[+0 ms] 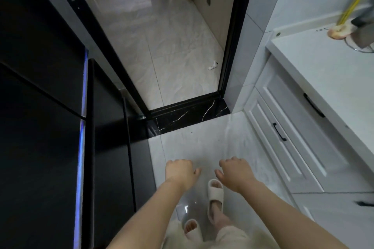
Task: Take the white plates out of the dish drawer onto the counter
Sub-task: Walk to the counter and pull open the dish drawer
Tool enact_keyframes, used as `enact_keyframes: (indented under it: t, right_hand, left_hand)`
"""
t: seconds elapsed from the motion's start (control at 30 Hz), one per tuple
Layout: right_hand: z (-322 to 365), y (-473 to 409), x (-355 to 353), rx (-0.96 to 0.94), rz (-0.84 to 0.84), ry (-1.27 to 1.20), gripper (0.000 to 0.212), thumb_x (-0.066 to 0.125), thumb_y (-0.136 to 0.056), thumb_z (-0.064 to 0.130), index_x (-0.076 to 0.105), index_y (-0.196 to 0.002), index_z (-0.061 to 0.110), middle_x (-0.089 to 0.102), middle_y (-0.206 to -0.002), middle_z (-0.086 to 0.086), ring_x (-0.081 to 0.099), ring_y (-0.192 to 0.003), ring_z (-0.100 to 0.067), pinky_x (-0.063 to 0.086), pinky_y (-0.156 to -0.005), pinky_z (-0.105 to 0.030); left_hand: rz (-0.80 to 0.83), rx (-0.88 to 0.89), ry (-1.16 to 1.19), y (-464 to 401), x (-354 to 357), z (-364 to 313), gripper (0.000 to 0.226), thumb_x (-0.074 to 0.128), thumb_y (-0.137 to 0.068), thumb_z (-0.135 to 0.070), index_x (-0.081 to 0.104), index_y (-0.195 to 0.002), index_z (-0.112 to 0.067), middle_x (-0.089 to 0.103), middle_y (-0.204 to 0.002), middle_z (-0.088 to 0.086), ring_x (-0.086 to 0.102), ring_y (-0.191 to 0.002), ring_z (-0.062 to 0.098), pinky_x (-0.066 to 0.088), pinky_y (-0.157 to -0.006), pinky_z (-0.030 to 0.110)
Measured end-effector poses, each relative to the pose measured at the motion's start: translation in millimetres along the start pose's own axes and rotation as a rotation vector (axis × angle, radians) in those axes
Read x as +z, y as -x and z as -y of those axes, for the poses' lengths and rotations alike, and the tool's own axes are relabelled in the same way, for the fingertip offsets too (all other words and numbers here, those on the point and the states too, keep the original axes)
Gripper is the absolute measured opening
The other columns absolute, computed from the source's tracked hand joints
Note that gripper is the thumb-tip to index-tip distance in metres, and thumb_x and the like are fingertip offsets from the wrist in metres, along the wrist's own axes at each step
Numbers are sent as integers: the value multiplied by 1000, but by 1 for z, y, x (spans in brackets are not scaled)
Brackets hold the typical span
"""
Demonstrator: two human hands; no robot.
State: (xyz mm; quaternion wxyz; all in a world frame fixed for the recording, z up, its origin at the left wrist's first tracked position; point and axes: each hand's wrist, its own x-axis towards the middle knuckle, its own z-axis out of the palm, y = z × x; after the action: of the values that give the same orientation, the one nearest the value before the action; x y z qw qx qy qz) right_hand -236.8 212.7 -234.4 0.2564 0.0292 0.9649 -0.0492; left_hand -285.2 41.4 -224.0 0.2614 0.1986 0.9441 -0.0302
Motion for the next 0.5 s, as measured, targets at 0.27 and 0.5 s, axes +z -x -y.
enact_keyframes:
  t: [0.27,0.5]
  right_hand:
    - [-46,-69,-40,11,-3,-59,40,37,-91,39,59,-106,9,66,-110,-13,58,-103,-31,43,-88,-40]
    - [-85,-116,-68,62,-29,-110,39,38,-89,39,60,-104,11,66,-109,-13,59,-101,-30,44,-86,-39]
  left_hand:
    - [-1,31,-23,-79,-53,-18,47,32,-93,-51,61,-83,-15,70,-89,7,63,-85,28,40,-80,36]
    - [-28,88,-28,-141,-98,-42,49,30,-93,-52,61,-84,-15,69,-90,7,63,-87,27,40,-84,37]
